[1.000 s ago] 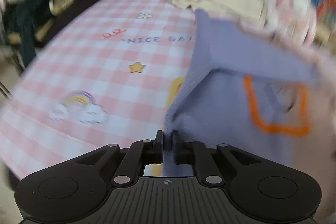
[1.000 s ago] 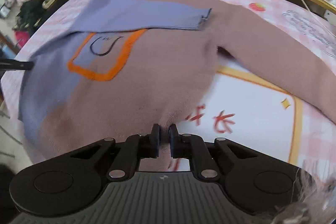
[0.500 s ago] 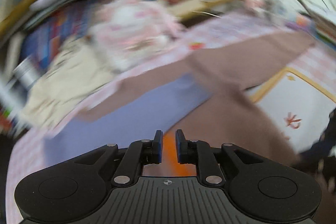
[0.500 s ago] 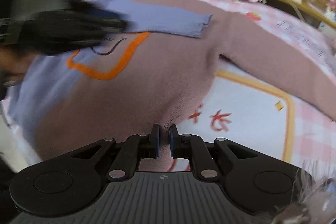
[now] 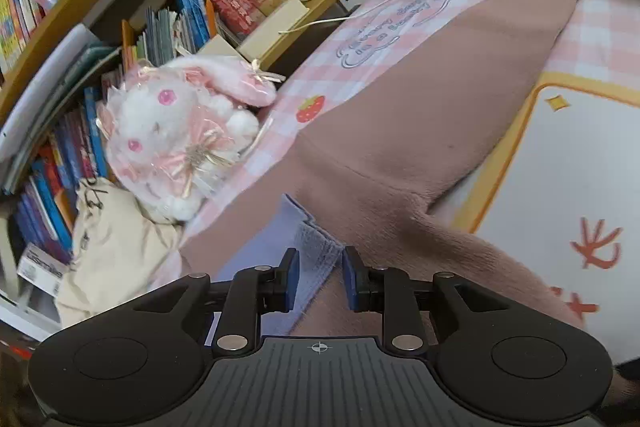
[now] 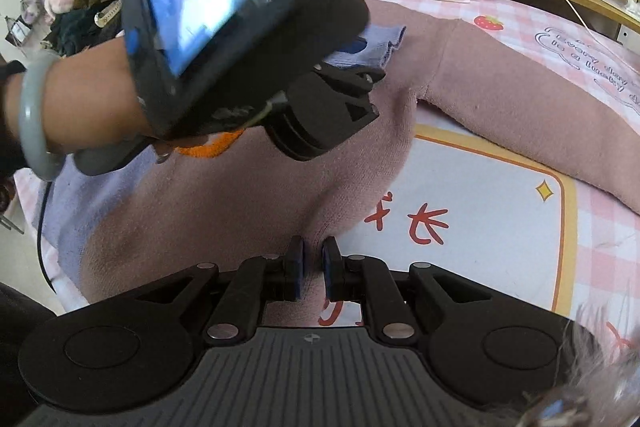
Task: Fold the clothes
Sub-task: 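Lay the sweater flat on the bed with both grippers and release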
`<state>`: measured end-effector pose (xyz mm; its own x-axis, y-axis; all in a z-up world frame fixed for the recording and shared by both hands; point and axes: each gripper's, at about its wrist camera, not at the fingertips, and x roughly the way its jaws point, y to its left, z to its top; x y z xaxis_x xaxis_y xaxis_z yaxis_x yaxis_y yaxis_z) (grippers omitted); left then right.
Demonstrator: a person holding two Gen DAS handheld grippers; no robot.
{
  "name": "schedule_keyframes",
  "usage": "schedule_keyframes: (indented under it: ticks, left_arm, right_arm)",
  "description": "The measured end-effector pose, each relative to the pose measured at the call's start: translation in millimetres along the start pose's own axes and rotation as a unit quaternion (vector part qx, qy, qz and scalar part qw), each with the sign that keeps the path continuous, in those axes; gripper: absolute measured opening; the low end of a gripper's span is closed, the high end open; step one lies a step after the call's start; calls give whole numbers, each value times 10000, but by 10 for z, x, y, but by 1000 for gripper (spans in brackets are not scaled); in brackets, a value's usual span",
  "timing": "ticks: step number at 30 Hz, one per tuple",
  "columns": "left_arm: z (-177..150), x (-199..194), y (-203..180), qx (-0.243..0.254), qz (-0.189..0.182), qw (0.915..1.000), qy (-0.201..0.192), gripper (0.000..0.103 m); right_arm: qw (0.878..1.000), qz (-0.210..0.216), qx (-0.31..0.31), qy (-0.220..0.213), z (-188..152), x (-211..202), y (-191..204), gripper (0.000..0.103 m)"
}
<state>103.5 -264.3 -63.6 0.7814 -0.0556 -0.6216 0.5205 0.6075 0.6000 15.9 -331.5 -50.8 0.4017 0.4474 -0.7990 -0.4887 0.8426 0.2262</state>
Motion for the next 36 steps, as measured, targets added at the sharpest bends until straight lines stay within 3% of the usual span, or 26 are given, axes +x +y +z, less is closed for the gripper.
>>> schedule_keyframes:
  ticks: [3,6,8,12,15,18,20,26,32,36]
  left_arm:
    - [-6,74,88,-194,87,9997,113,4]
    - [-88,-1,358,-824,120,9965,7,4]
    - [-161,-166,651,-1421,234,9894,-167,4]
    - [-588,-584,1356,-2446,649,9667,-383,4]
    - [-979,-910,1906,-3161,998,9421,-503,4]
    - [-1578,-1152,2404,-3615,1492,9198,-317,4]
    - [-1953,-1265,2664,-3768,1823,9081,-111,4]
    - [-2876,-1405,3094,-3883,2474,8855,629,4]
    - [-3441,-1463,3268,-4137,2648,8659,944,4]
    - [-3683,-1445,3302,-4264,2572,8599,1118,8]
  right_arm:
    - [10000,19,25,-17,-10,-9,7,10]
    - [10000,-39,-1,-17,-12,-3,29,10]
    - [9999,-100,-4,-18,-7,6,46,10]
    - [9996,-276,77,-52,-13,8,106,10]
    - [9986,-473,203,-78,-21,11,170,10]
    - [9972,-658,339,-74,-20,22,222,11]
    - [9961,-796,374,-68,-13,33,274,12]
    - [9918,-1125,606,-86,-6,44,357,13]
    - [9858,-1441,857,-133,-10,56,442,14]
    - [9830,-1624,848,-139,-11,68,512,14]
